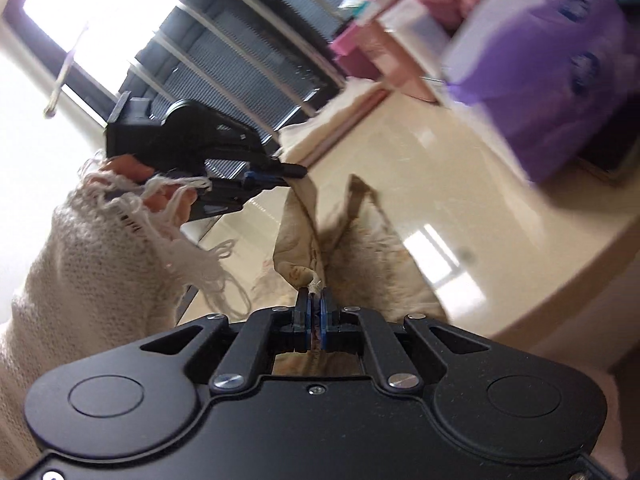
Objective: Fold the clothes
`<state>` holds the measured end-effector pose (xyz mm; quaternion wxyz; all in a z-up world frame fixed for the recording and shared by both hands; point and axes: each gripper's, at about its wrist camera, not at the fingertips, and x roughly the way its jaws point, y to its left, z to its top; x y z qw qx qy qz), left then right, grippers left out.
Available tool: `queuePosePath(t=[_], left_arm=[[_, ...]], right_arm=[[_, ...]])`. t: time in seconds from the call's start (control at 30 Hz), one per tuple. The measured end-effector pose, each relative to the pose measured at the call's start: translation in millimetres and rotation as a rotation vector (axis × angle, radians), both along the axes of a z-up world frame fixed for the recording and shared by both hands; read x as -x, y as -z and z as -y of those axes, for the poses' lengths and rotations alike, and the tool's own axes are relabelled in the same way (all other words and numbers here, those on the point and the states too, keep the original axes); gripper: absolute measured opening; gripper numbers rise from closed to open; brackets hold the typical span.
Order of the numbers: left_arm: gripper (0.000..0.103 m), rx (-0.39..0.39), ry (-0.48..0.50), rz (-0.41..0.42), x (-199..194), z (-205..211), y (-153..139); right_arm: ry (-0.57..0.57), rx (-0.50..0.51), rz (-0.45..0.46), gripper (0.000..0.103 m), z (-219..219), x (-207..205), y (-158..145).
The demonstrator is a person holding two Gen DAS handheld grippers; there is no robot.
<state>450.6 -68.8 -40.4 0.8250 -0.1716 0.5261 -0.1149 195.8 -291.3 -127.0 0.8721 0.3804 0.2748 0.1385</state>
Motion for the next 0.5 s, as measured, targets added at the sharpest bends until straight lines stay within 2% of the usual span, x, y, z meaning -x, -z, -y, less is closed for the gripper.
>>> queuePosePath(t=[0.23, 0.3, 0.37, 0.43, 0.47, 0.5], left_arm=[[0.005, 0.026, 0.037, 0.018, -2.5, 19.7, -3.2], [0.005, 0.063, 0.061, 0.037, -3.1, 24.8, -2.0], [0.010, 0.109, 0.088, 0.057, -3.6, 29.4, 0.3], [0.031, 0.144, 0.126, 0.073, -1.8, 31.6, 1.6], [0.038, 0.152, 0.140, 0.088, 0.6, 31.4, -0.2], [0.052, 0.157, 0.151, 0.110, 3.9, 30.7, -3.1]], right_arm=[[0.082, -0.095, -0.027, 0.003, 21.4, 5.0, 18.8], [0.132, -0.132, -0.048, 0.003, 26.1, 7.2, 26.2], [0.179, -0.158, -0.075, 0.003, 30.1, 8.4, 33.3], [0.205, -0.165, -0.106, 0.003, 33.2, 6.9, 39.3], [0.216, -0.169, -0.110, 0.003, 34.1, 7.1, 40.7], [0.227, -0.172, -0.109, 0.003, 34.7, 7.7, 41.5]])
